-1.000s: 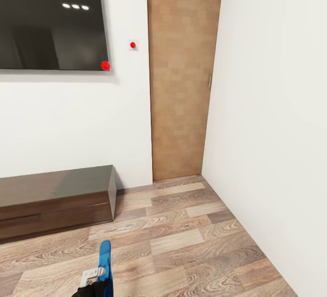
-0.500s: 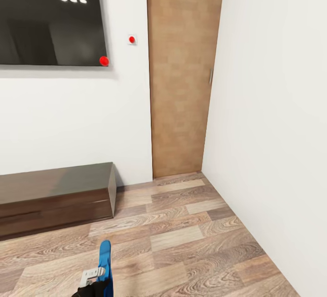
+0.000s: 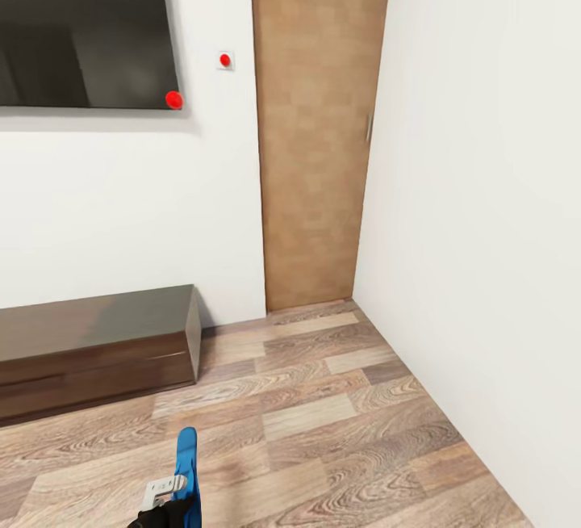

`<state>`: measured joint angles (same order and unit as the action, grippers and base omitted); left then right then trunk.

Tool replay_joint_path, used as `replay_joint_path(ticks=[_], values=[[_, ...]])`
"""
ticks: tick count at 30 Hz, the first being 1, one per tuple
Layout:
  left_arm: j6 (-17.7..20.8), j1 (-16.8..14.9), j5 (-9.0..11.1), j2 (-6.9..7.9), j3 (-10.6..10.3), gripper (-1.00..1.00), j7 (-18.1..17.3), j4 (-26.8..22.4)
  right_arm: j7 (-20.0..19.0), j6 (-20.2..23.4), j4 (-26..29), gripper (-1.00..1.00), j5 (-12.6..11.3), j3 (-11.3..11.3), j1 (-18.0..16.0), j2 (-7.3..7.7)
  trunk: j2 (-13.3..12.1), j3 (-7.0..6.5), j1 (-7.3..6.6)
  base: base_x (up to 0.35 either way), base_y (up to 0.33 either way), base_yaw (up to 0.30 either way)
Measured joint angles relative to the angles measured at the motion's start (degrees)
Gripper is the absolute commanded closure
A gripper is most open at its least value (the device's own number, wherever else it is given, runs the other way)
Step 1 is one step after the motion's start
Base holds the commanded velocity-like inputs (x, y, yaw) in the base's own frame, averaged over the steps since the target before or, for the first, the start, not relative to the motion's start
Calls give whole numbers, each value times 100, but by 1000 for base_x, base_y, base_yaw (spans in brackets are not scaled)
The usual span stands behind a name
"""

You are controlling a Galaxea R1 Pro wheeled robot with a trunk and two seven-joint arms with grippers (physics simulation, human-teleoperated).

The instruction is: In the bedroom, move the book from the bed onto either nightstand, and place the two sandals side by side next to the bed.

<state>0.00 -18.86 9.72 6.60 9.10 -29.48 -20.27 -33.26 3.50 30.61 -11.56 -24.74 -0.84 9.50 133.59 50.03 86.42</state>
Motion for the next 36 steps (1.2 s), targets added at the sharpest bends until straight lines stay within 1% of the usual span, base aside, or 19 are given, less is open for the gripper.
replay_joint_path(ticks=[8,16,27,36], values=[[0,1,2,0,0,100,-6,-1,-14,61,-2,-100,-3,-12,-1,-6,0,15,0,0,0,-20],[0,0,6,0,0,100,-2,-1,-9,25,-1,-100,-6,-5,-1,-7,0,16,0,0,0,-15],[0,-1,9,0,1,100,-4,0,-7,9,0,-100,-3,-5,1,-6,0,16,0,0,0,-191],[0,1,8,0,0,100,-3,-1,-8,8,0,-100,-6,-4,-1,-3,0,32,0,0,0,-37]])
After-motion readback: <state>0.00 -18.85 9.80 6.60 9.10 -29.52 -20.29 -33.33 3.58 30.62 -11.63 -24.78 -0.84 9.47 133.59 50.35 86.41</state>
